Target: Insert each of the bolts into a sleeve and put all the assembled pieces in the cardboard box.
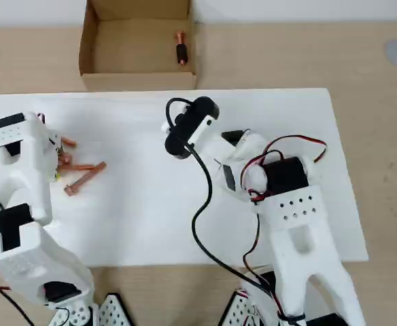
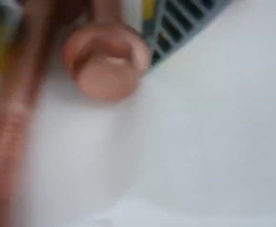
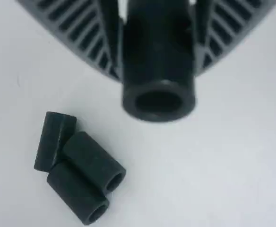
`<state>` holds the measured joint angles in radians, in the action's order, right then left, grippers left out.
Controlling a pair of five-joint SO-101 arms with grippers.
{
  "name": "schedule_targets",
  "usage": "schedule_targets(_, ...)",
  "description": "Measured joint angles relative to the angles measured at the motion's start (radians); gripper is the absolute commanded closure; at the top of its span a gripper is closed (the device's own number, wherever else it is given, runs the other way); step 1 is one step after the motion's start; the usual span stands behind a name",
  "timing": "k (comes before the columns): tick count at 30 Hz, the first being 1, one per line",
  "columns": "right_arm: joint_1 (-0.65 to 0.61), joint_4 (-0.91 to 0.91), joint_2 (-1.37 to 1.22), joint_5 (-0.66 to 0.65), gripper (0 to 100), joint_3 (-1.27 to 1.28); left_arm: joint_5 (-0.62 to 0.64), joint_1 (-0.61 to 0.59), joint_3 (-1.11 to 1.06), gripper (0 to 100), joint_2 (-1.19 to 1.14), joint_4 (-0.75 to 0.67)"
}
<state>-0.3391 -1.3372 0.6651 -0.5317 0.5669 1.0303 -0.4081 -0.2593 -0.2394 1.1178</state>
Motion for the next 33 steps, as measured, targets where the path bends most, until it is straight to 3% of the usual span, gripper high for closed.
schedule_targets(10,0.000,0.000,0.000,0.000,98.7,0.000,-0.058,0.000,0.031,98,-0.012,0.012)
schedule_targets(21,0.000,0.000,0.000,0.000,98.7,0.000,-0.077,-0.002,0.141,99,0.064,0.253)
schedule_targets(33,0.000,-0.014,0.000,0.000,98.7,0.000,-0.110,-0.003,0.140,99,0.213,0.264)
